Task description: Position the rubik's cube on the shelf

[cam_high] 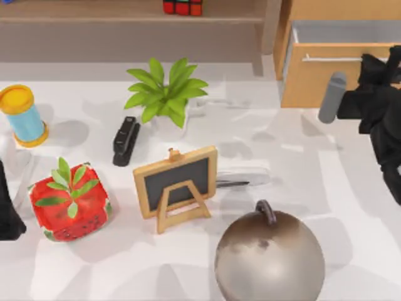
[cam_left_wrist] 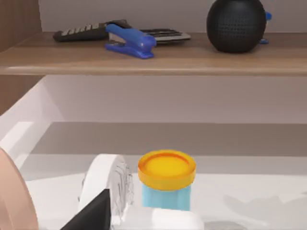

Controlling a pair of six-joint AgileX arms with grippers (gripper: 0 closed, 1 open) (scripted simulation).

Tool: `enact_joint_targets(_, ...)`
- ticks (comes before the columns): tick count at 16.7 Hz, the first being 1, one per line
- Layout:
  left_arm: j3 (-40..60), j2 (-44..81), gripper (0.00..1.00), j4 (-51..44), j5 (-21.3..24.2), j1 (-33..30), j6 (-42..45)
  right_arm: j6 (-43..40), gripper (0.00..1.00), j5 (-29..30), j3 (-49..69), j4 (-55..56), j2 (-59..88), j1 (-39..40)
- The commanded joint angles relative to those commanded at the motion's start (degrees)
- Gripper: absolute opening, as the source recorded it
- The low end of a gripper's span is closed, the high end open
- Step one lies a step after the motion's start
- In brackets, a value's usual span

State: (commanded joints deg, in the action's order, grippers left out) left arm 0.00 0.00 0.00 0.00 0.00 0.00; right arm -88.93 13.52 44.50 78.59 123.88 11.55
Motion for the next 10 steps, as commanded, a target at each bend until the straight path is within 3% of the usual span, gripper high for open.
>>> enact_joint_targets(10,0.00,0.00,1.00,0.00,0.00,0.00,0.00,0.01,0.00,-0.43,5.18,-2.68,1.76,-0.81)
